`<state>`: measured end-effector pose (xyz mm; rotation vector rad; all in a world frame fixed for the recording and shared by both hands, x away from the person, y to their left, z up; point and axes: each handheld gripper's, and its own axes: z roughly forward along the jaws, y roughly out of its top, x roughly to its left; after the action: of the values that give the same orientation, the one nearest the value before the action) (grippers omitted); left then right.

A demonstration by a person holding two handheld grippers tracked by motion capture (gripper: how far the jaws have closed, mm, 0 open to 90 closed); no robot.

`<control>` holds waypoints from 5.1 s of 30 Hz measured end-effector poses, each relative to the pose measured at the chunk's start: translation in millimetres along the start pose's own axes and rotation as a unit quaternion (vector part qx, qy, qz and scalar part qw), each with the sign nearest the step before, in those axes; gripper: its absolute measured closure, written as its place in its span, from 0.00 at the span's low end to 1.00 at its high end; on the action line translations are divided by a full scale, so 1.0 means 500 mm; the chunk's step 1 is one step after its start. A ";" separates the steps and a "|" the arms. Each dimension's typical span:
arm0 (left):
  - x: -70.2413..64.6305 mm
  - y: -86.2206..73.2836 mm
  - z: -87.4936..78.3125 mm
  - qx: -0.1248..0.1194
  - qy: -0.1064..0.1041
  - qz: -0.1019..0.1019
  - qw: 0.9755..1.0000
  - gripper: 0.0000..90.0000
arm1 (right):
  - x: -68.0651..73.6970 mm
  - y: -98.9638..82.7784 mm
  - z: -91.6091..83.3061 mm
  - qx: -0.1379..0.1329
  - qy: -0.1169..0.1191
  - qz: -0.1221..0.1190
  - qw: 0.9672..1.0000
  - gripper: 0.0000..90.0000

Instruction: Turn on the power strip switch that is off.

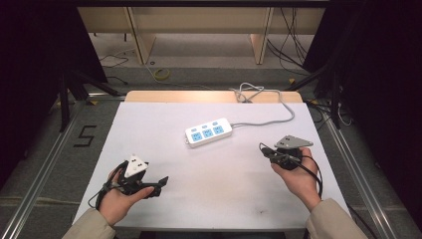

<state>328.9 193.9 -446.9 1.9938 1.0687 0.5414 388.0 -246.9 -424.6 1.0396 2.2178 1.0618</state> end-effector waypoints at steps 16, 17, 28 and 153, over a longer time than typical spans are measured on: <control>-0.003 0.001 0.002 -0.001 -0.008 -0.003 1.000 0.17 | -0.009 0.033 0.022 -0.002 0.002 0.014 1.000 1.00; -0.003 0.002 0.002 -0.001 -0.008 -0.003 1.000 0.17 | -0.008 0.037 0.025 -0.001 0.002 0.016 1.000 1.00; -0.003 0.002 0.003 0.000 -0.008 -0.001 1.000 0.17 | -0.007 0.050 0.042 0.001 0.005 0.017 1.000 1.00; -0.008 0.005 0.008 0.004 -0.010 0.011 1.000 0.17 | 0.009 0.184 0.194 0.036 0.021 0.022 0.999 1.00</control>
<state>330.7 188.1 -447.5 2.0164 1.0390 0.5276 490.0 -161.7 -408.7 1.1116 2.2918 1.0391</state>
